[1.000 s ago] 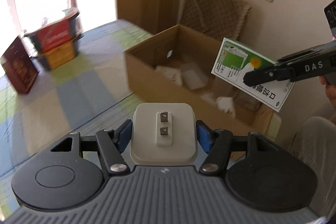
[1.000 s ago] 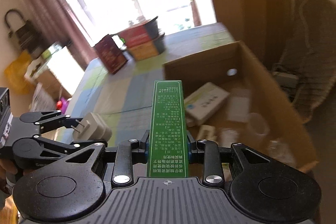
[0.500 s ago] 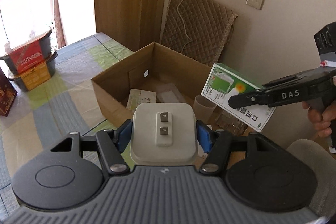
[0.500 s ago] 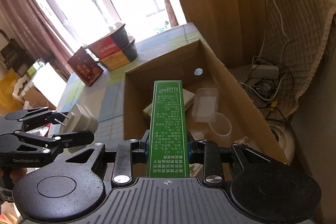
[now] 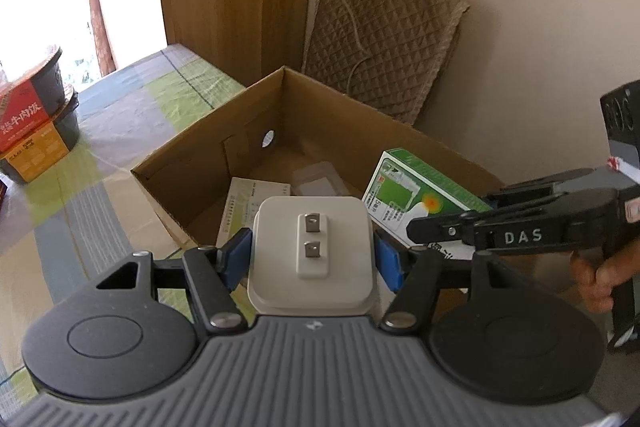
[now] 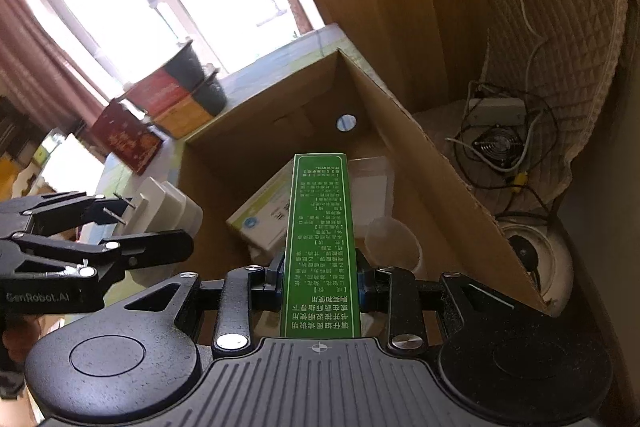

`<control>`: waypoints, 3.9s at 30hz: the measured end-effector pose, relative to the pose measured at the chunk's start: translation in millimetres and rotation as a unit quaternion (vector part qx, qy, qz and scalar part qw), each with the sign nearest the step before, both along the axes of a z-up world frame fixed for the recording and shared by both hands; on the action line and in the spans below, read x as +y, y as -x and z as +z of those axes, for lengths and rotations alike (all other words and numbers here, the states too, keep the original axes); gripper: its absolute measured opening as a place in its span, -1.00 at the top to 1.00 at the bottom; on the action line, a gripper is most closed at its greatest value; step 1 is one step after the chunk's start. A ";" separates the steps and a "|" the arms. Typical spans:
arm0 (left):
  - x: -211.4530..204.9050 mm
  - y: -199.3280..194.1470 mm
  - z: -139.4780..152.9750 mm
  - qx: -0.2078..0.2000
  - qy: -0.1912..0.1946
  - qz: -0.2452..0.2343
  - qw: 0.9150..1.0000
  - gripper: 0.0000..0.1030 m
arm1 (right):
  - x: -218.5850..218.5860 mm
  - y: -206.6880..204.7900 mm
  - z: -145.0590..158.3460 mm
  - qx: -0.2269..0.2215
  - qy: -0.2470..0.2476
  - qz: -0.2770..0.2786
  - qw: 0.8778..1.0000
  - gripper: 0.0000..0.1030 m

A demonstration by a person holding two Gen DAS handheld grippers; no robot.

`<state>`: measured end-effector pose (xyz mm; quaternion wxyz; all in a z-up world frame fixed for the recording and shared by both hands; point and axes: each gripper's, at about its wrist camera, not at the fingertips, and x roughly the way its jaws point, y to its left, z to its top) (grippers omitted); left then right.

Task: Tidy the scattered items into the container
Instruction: 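Carry the plug adapter and green box over the cardboard box, then lower the green box into the box with the right tool while the left tool lowers the adapter, then open both tools and lift them out of the cardboard box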

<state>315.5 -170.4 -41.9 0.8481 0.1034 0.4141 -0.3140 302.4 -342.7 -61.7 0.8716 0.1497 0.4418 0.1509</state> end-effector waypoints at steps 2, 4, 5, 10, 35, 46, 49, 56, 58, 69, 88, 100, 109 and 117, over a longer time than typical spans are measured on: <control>-2.6 -10.2 -4.3 0.002 -0.006 0.005 1.000 -0.16 | 4.4 -10.1 -5.8 -0.003 0.004 -0.002 1.000 0.36; -4.0 -20.7 -9.4 0.008 -0.007 0.012 1.000 -0.16 | 9.8 -18.7 -11.1 -0.006 0.012 -0.001 1.000 0.36; -4.7 -25.9 -11.9 0.010 -0.007 0.015 1.000 -0.16 | 12.7 -23.0 -13.7 -0.007 0.016 -0.001 1.000 0.36; -7.1 -49.1 -24.8 0.025 -0.008 0.031 0.999 -0.16 | 21.9 -37.1 -24.0 -0.011 0.042 0.001 0.999 0.36; -3.0 -77.2 -48.8 0.040 -0.015 0.047 0.998 -0.16 | 42.9 -68.7 -40.9 0.002 0.082 0.023 0.996 0.03; -1.8 -76.5 -48.3 0.042 -0.013 0.047 0.998 -0.16 | 37.5 -52.7 -30.1 0.021 0.118 0.022 0.992 -0.38; -5.4 -75.7 -49.7 0.041 -0.020 0.041 0.998 -0.16 | 36.0 -48.4 -28.8 0.028 0.130 0.023 0.991 -0.38; -14.2 -75.5 -51.3 0.037 -0.032 0.028 0.998 -0.17 | 34.1 -40.1 -28.1 0.026 0.140 0.029 0.989 -0.38; -17.0 -77.6 -52.3 0.035 -0.037 0.027 0.998 -0.17 | 35.5 -39.0 -29.1 0.026 0.146 0.036 0.988 -0.38; -32.4 -93.5 -59.4 0.028 -0.061 0.025 0.997 -0.17 | 52.8 -35.8 -45.4 0.031 0.167 0.092 0.981 -0.38; -41.6 -120.8 -74.4 0.046 -0.075 0.052 0.995 -0.70 | 31.8 -47.8 -45.7 0.042 0.120 0.038 0.991 -0.38; -22.5 -104.6 -60.9 0.041 -0.060 0.061 0.995 -0.75 | 34.4 -44.7 -43.2 0.043 0.121 0.037 0.991 -0.52; -11.6 -94.2 -48.9 0.033 -0.046 0.068 0.996 -0.75 | 36.9 -41.4 -39.4 0.039 0.130 0.034 0.990 -0.53; -0.2 -68.8 -29.8 0.010 -0.039 0.072 0.997 -0.77 | 37.9 -28.2 -27.3 0.030 0.139 0.017 0.990 -0.54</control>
